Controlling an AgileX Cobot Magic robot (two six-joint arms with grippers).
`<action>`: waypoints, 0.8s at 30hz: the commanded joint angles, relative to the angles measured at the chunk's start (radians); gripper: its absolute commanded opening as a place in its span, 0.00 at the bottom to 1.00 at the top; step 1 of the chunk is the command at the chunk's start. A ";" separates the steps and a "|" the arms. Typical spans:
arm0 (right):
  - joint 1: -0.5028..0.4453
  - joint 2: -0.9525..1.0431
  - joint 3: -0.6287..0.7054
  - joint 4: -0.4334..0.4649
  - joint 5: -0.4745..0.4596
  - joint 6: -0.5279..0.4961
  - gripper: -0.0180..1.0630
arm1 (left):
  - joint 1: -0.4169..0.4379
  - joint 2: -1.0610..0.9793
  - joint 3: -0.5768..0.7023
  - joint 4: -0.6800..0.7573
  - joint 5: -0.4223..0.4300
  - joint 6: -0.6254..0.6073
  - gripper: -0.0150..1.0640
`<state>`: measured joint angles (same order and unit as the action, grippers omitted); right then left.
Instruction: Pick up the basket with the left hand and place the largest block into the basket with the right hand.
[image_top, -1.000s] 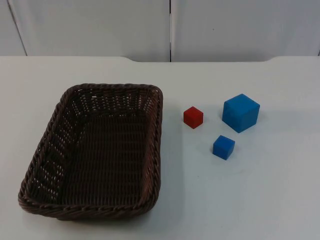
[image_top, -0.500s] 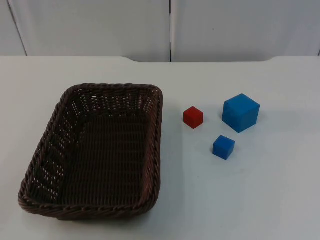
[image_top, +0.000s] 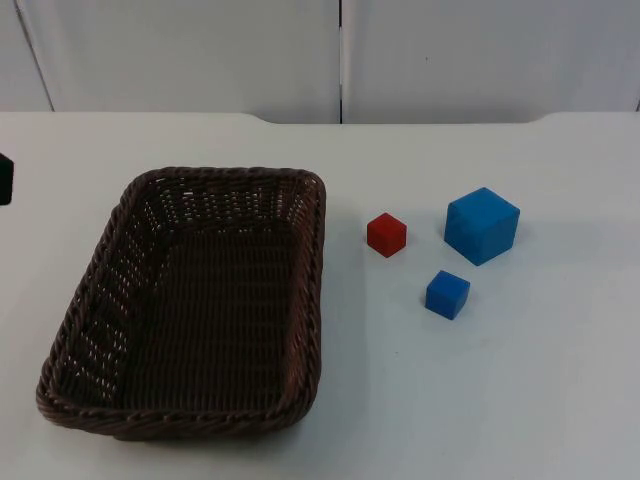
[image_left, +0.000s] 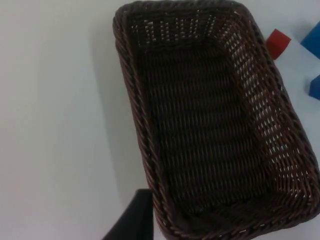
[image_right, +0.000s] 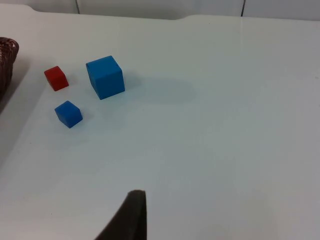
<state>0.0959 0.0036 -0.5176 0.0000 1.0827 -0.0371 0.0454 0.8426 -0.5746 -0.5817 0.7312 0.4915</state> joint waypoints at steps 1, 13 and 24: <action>-0.005 -0.004 0.003 0.000 -0.005 0.001 0.99 | 0.003 0.027 -0.010 -0.033 -0.009 0.004 0.99; -0.005 -0.004 0.003 0.000 -0.005 0.001 0.99 | 0.003 0.090 -0.078 -0.066 -0.009 0.033 0.99; -0.005 -0.004 0.003 0.000 -0.005 0.001 0.99 | 0.003 0.244 -0.190 -0.176 -0.011 0.163 0.99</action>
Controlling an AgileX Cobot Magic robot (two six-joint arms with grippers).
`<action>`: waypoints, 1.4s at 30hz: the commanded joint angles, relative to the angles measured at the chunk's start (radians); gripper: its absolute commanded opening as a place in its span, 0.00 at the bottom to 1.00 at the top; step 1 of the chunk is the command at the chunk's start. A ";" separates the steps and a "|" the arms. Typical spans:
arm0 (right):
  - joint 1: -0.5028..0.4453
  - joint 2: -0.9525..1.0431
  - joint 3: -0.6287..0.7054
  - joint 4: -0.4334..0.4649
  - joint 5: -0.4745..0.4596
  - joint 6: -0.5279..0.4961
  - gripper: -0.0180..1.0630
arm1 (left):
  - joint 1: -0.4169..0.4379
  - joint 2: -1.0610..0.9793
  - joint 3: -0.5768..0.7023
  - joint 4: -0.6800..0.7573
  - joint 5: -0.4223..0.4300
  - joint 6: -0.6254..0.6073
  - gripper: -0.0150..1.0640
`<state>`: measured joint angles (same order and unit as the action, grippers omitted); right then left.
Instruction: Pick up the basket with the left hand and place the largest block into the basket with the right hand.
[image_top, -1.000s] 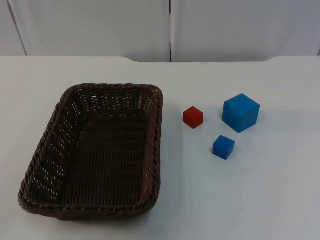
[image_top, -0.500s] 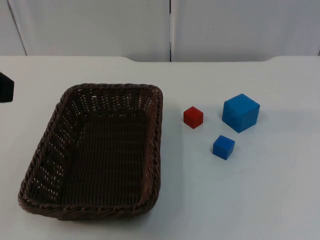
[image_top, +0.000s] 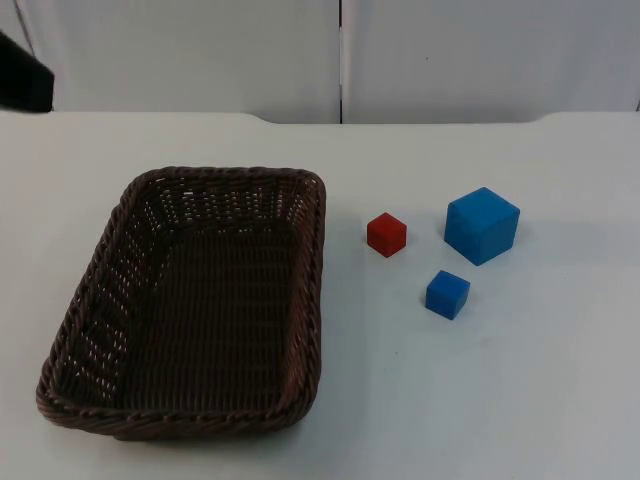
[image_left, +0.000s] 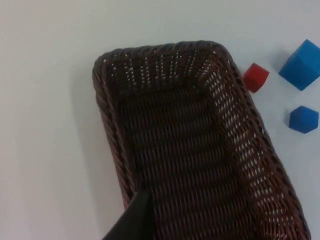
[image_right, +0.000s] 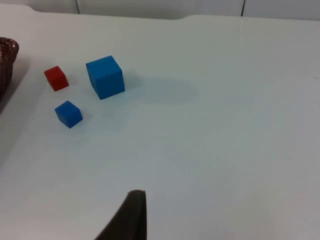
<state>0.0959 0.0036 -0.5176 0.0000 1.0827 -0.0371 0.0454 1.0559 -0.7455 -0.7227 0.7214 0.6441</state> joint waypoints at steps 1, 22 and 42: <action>-0.005 -0.004 0.003 0.000 -0.005 0.001 0.99 | 0.003 0.052 -0.028 -0.037 -0.001 0.010 0.99; -0.005 -0.004 0.003 0.000 -0.005 0.001 0.99 | -0.024 0.497 -0.117 -0.069 -0.117 0.012 0.99; -0.005 -0.004 0.003 0.000 -0.005 0.001 0.99 | -0.024 0.725 -0.157 -0.082 -0.181 0.044 0.99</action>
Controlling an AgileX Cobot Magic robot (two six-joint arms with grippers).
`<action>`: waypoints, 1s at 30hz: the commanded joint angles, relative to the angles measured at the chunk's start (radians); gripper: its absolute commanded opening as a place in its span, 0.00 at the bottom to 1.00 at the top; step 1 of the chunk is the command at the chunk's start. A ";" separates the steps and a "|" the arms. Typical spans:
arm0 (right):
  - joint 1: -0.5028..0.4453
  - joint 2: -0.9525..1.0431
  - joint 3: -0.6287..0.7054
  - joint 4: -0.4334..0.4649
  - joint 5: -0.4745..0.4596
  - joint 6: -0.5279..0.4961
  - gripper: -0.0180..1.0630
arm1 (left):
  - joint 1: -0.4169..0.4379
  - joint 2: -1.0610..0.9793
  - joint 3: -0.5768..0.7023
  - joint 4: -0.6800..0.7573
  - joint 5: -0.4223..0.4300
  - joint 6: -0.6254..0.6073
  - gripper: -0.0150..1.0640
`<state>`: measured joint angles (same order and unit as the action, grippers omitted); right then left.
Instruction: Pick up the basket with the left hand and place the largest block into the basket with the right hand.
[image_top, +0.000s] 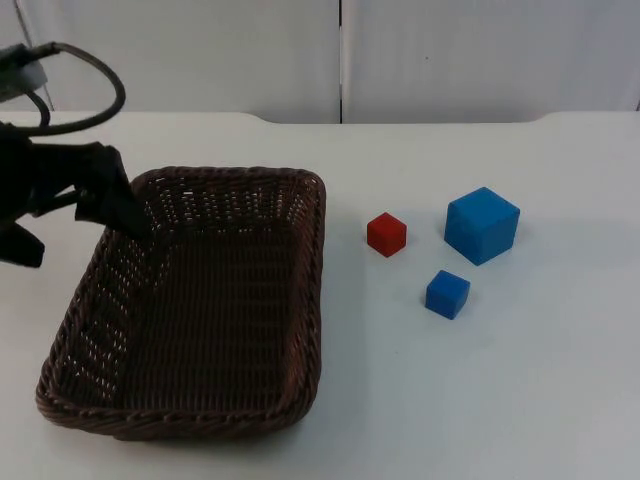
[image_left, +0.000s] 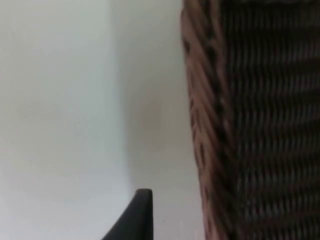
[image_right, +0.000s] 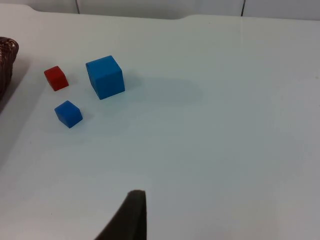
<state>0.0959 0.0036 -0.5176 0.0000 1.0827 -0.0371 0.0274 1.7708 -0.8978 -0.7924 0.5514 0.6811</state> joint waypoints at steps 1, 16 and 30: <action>-0.005 -0.004 0.003 0.000 -0.005 0.001 0.99 | -0.006 0.027 -0.005 -0.015 -0.014 0.012 0.99; -0.005 -0.004 0.003 0.000 -0.005 0.001 0.99 | -0.025 0.136 -0.005 -0.174 -0.030 0.203 0.99; -0.005 -0.004 0.003 0.000 -0.005 0.001 0.99 | -0.077 0.186 -0.005 -0.166 -0.094 0.219 0.99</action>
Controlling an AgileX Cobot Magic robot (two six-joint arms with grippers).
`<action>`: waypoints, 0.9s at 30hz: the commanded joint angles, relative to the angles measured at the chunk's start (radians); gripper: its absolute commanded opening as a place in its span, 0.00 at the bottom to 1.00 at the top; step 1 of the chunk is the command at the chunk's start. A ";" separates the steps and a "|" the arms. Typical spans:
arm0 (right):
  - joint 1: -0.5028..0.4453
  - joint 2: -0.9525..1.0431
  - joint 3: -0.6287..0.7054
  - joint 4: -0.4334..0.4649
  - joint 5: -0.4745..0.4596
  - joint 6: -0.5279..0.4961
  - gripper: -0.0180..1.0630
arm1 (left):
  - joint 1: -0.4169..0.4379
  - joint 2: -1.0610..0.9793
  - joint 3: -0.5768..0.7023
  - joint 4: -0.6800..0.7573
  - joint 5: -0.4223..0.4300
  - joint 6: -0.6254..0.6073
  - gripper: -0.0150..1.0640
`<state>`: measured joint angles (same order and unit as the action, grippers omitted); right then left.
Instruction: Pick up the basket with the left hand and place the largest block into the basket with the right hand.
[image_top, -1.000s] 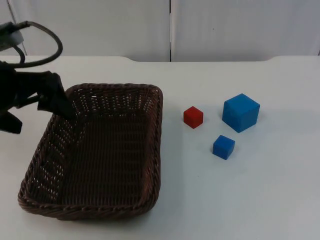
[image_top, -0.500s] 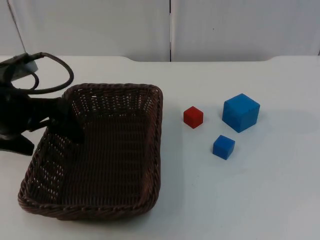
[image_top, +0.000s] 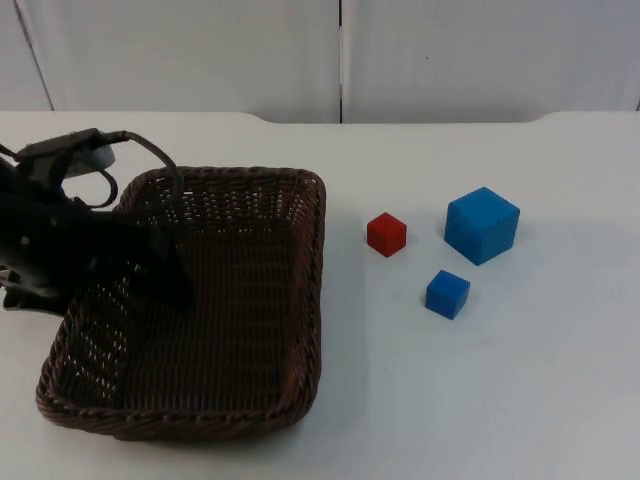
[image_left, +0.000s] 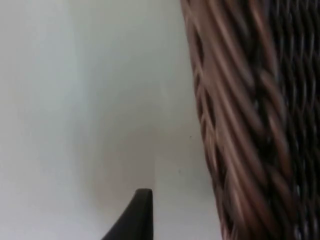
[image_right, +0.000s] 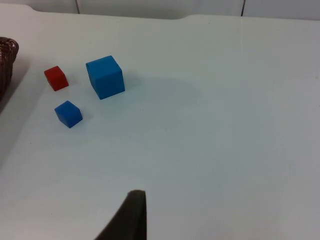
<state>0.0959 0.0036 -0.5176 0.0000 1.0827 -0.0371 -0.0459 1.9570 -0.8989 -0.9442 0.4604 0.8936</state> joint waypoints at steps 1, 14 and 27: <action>-0.005 -0.004 0.003 0.000 -0.005 0.001 0.99 | -0.003 -0.001 -0.004 -0.014 -0.003 0.011 0.99; -0.005 -0.004 0.003 0.000 -0.005 0.001 0.99 | -0.003 0.031 -0.004 -0.019 -0.003 0.018 0.67; -0.005 -0.004 0.003 0.000 -0.005 0.001 0.99 | -0.003 0.031 -0.004 -0.071 0.029 0.013 0.06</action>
<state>0.0959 0.0036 -0.5176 0.0000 1.0827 -0.0371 -0.0459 1.9844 -0.9013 -1.0019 0.4660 0.9054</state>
